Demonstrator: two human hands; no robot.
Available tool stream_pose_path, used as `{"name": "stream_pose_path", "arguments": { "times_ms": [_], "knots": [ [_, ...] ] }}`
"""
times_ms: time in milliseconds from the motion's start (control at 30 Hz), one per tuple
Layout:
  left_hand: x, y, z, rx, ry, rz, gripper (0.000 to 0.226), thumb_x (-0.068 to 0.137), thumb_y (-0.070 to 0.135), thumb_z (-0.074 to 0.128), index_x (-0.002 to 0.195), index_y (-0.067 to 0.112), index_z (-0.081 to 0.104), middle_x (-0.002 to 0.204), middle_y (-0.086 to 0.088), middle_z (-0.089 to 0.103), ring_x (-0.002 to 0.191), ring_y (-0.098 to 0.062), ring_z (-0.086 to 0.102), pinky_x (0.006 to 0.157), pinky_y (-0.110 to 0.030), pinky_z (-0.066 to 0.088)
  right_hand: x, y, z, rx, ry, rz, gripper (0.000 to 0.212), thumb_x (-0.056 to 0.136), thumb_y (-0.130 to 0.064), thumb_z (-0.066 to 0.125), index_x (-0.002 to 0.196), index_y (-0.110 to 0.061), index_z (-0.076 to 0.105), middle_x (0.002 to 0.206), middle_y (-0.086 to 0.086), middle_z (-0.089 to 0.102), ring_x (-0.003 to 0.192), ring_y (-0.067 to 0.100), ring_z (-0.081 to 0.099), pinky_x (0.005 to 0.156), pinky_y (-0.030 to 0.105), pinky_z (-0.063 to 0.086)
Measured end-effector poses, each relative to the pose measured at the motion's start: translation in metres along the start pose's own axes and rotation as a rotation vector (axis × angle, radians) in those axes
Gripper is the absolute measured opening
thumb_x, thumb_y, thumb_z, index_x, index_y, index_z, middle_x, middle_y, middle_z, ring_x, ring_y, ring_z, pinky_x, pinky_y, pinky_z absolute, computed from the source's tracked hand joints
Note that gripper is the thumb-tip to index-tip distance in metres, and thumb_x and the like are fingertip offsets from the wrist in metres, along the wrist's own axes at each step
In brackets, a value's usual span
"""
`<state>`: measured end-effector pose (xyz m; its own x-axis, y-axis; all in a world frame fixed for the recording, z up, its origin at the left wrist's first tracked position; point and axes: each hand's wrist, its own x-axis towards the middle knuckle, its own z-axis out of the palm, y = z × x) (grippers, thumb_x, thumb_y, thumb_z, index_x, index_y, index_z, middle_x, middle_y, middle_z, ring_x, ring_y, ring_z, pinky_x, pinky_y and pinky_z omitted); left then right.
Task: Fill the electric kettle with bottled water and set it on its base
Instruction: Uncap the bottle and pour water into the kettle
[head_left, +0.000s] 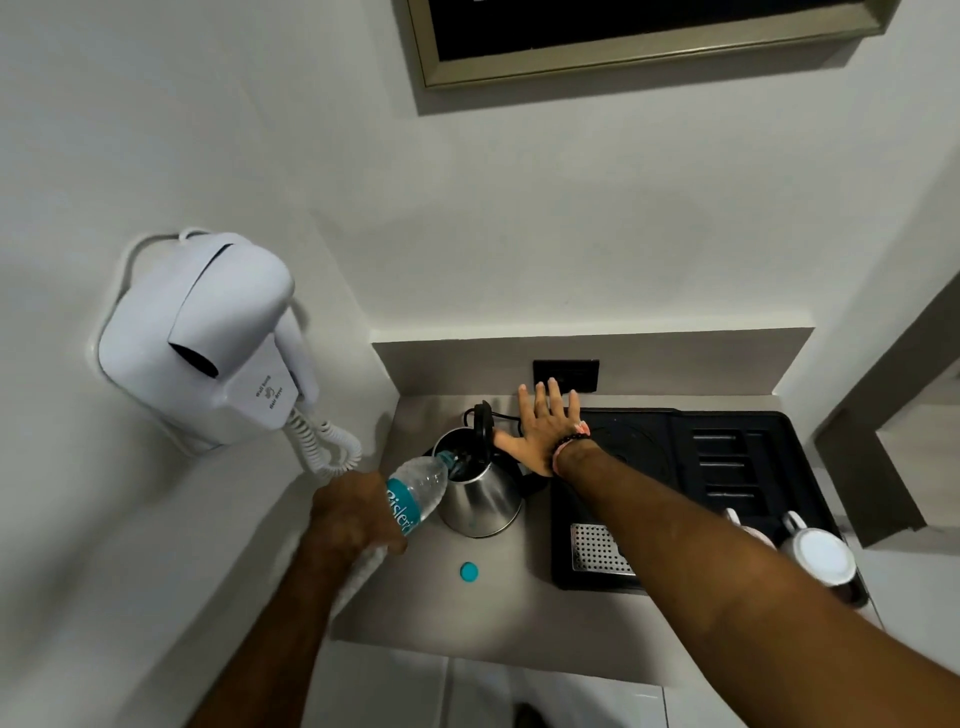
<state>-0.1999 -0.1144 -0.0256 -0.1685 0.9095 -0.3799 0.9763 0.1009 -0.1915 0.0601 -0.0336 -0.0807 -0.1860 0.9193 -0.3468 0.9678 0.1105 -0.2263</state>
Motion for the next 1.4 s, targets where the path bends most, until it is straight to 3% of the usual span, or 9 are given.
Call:
{"name": "stream_pose_path", "arguments": {
  "times_ms": [167, 567, 733, 900, 1033, 1200, 1400],
  "knots": [
    [0.002, -0.002, 0.000, 0.001, -0.002, 0.010, 0.069, 0.070, 0.059, 0.077, 0.124, 0.022, 0.055, 0.120, 0.003, 0.065, 0.109, -0.018, 0.062, 0.087, -0.030, 0.048, 0.001, 0.001, 0.003, 0.012, 0.005, -0.003, 0.110, 0.078, -0.087, 0.008, 0.159, -0.014, -0.009, 0.168, 0.019, -0.007, 0.153, 0.036, -0.017, 0.121, 0.060, -0.008],
    [-0.010, -0.006, 0.008, -0.079, 0.040, -0.046, 0.076, 0.056, 0.059, 0.086, 0.118, 0.024, 0.059, 0.109, 0.004, 0.068, 0.096, -0.017, 0.065, 0.076, -0.028, 0.050, 0.001, 0.000, 0.004, 0.035, -0.005, -0.001, 0.121, 0.064, -0.089, -0.003, 0.159, -0.014, -0.007, 0.168, 0.019, -0.006, 0.153, 0.036, -0.016, 0.121, 0.060, -0.008],
    [-0.011, -0.007, 0.007, -0.096, 0.039, -0.038, 0.076, 0.059, 0.057, 0.085, 0.121, 0.022, 0.059, 0.112, 0.002, 0.067, 0.099, -0.018, 0.065, 0.083, -0.030, 0.053, 0.001, 0.000, 0.004, 0.042, -0.001, -0.002, 0.118, 0.068, -0.088, 0.001, 0.159, -0.014, -0.007, 0.168, 0.020, -0.005, 0.153, 0.036, -0.016, 0.121, 0.060, -0.007],
    [-0.012, -0.009, 0.014, -0.118, 0.064, -0.028, 0.075, 0.056, 0.059, 0.084, 0.117, 0.023, 0.061, 0.107, 0.003, 0.069, 0.095, -0.017, 0.066, 0.077, -0.028, 0.051, 0.001, 0.000, 0.005, 0.035, -0.005, -0.001, 0.112, 0.075, -0.087, 0.005, 0.159, -0.014, -0.007, 0.168, 0.020, -0.004, 0.153, 0.036, -0.015, 0.121, 0.061, -0.007],
    [-0.015, -0.011, 0.028, -0.190, 0.052, -0.010, 0.078, 0.050, 0.062, 0.083, 0.114, 0.025, 0.060, 0.104, 0.004, 0.070, 0.090, -0.016, 0.066, 0.075, -0.026, 0.050, 0.002, 0.000, 0.005, 0.016, -0.011, -0.001, 0.111, 0.076, -0.086, 0.005, 0.159, -0.013, -0.007, 0.168, 0.020, -0.003, 0.153, 0.037, -0.014, 0.121, 0.061, -0.007],
    [-0.018, -0.011, 0.049, -0.340, 0.076, -0.015, 0.067, 0.049, 0.059, 0.084, 0.103, 0.028, 0.059, 0.095, 0.007, 0.070, 0.075, -0.012, 0.060, 0.067, -0.024, 0.045, 0.002, 0.000, 0.007, 0.023, -0.004, 0.000, 0.112, 0.075, -0.085, 0.005, 0.160, -0.012, -0.004, 0.168, 0.021, -0.001, 0.154, 0.036, -0.013, 0.122, 0.059, -0.006],
    [-0.013, -0.005, 0.081, -0.557, 0.192, -0.010, 0.064, 0.056, 0.046, 0.087, 0.109, 0.024, 0.058, 0.097, 0.003, 0.071, 0.088, -0.020, 0.068, 0.072, -0.027, 0.048, 0.001, -0.001, 0.007, 0.029, -0.005, 0.006, 0.115, 0.072, -0.086, 0.003, 0.160, -0.012, -0.002, 0.168, 0.020, 0.000, 0.154, 0.037, -0.011, 0.122, 0.060, -0.006]
  ]
}}
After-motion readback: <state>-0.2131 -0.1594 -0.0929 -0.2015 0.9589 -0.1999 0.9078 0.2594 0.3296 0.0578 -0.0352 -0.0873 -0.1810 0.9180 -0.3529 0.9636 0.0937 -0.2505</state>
